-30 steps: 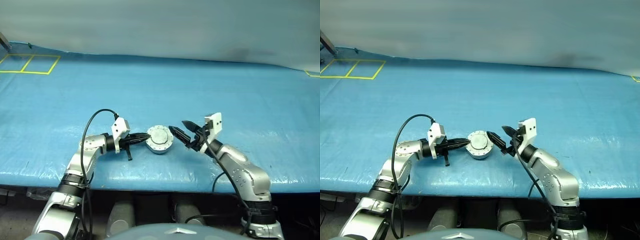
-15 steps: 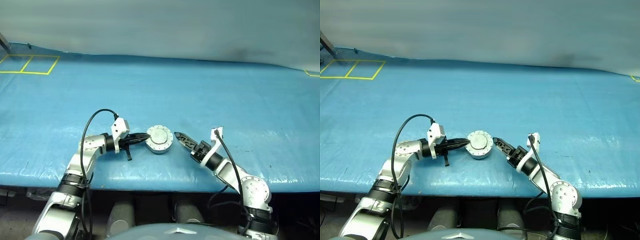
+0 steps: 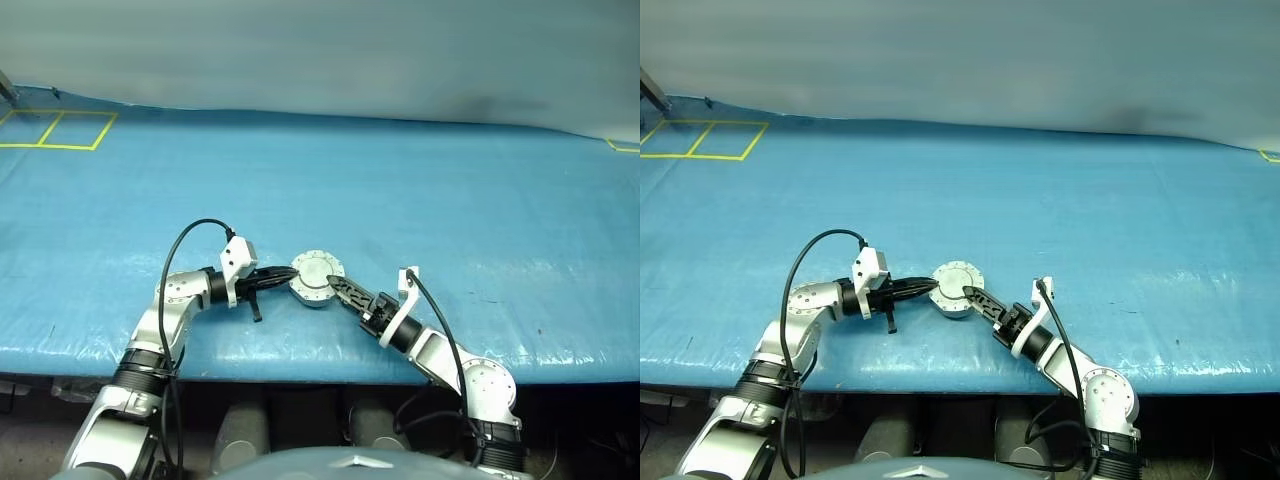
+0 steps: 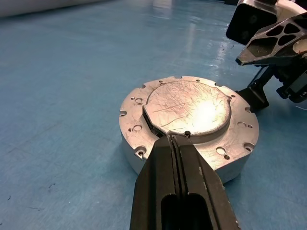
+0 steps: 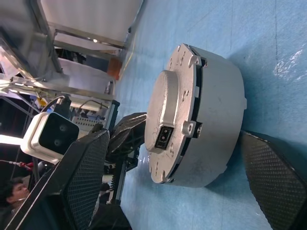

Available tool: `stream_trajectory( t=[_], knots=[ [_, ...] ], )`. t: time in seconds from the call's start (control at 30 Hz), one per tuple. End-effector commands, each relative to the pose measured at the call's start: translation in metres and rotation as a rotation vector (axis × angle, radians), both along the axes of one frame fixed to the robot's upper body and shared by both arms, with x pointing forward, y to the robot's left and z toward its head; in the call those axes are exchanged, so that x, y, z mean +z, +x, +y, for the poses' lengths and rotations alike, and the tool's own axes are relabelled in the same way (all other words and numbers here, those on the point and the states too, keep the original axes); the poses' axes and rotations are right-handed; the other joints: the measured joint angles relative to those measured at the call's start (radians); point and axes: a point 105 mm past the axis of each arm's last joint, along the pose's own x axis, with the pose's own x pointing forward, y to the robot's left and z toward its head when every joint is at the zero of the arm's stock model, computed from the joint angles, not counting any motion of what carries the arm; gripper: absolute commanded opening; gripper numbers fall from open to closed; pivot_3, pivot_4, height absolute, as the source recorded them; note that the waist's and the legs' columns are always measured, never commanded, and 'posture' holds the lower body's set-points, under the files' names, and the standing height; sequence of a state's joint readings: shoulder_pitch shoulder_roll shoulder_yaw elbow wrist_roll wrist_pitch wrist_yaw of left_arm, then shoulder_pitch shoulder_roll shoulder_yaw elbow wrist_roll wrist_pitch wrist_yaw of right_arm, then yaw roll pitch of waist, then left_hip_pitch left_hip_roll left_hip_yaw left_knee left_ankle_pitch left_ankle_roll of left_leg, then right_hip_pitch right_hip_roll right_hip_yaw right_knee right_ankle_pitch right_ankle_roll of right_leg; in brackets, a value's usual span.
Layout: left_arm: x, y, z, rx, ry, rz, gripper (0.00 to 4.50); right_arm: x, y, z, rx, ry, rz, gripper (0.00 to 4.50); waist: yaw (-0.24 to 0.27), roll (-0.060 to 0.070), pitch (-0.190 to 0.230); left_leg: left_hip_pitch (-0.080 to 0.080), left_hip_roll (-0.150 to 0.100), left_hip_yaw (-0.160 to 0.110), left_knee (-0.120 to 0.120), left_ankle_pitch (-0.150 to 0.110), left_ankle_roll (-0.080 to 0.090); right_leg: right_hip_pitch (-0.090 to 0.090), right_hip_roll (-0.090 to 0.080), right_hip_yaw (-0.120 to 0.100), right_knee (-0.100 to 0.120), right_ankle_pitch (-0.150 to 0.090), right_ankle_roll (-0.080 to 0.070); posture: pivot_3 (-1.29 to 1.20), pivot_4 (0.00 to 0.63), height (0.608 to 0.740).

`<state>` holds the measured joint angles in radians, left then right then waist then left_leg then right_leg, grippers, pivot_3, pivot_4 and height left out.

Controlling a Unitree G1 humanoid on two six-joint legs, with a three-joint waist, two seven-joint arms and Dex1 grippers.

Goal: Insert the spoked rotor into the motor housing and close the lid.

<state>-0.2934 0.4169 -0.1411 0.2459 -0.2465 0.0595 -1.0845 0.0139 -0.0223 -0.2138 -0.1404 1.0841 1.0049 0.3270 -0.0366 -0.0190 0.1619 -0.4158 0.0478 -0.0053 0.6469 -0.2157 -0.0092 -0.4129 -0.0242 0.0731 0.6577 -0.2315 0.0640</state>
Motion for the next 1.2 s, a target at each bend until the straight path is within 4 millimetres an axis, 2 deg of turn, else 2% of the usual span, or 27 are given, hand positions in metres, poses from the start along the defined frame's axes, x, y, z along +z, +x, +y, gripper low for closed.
stream_trajectory(
  t=[0.03,0.13,0.4,0.43,0.8,1.13,1.2],
  knots=[
    [-0.006,-0.004,0.000,-0.007,0.025,0.019,0.00,0.002,0.004,-0.002,-0.016,0.029,0.000,4.44,0.000,0.000,0.000,0.000,0.000,0.000,0.000,0.000,0.000,0.000,0.000,0.000,0.000,0.000,0.000,0.00,0.150,0.740],
    [-0.006,-0.003,0.000,-0.007,0.027,0.015,0.00,0.001,0.006,-0.003,-0.033,0.039,0.017,3.83,0.000,0.000,0.000,0.000,0.000,0.000,0.000,0.000,0.000,0.000,0.000,0.000,0.000,0.000,0.000,0.00,0.150,0.740],
    [-0.006,-0.003,0.000,-0.009,0.028,0.013,0.00,0.000,0.008,-0.007,-0.048,0.046,0.026,1.26,-0.001,0.000,0.000,0.000,0.000,0.000,0.000,0.000,0.000,0.000,0.000,0.000,0.000,0.000,0.000,0.00,0.150,0.740],
    [-0.006,-0.003,0.000,-0.009,0.028,0.013,0.00,-0.001,0.007,-0.007,-0.048,0.040,0.028,1.15,0.000,0.000,0.000,0.000,0.000,0.000,0.000,0.000,0.000,0.000,0.000,0.000,-0.001,0.000,0.000,0.00,0.150,0.740],
    [-0.004,0.001,0.000,0.030,0.010,0.014,0.00,-0.010,0.006,-0.008,-0.046,-0.041,0.045,1.15,0.000,0.000,0.000,0.000,0.000,0.000,0.000,0.000,0.000,0.000,0.000,0.000,-0.001,0.000,0.000,0.00,0.150,0.740],
    [0.021,0.013,0.007,0.183,-0.291,0.152,0.00,0.031,0.021,-0.009,-0.111,0.089,-0.075,1.15,-0.004,0.001,0.001,-0.004,0.000,0.000,-0.001,0.000,0.000,-0.003,0.000,-0.001,-0.001,0.000,0.000,0.00,0.150,0.740],
    [0.026,0.016,0.009,0.207,-0.353,0.149,0.38,0.043,0.025,-0.011,-0.130,0.128,-0.106,1.15,-0.004,0.001,0.001,-0.005,0.000,-0.001,-0.001,0.000,0.000,-0.004,0.000,-0.001,-0.001,0.000,0.000,0.00,0.150,0.740]
  ],
)
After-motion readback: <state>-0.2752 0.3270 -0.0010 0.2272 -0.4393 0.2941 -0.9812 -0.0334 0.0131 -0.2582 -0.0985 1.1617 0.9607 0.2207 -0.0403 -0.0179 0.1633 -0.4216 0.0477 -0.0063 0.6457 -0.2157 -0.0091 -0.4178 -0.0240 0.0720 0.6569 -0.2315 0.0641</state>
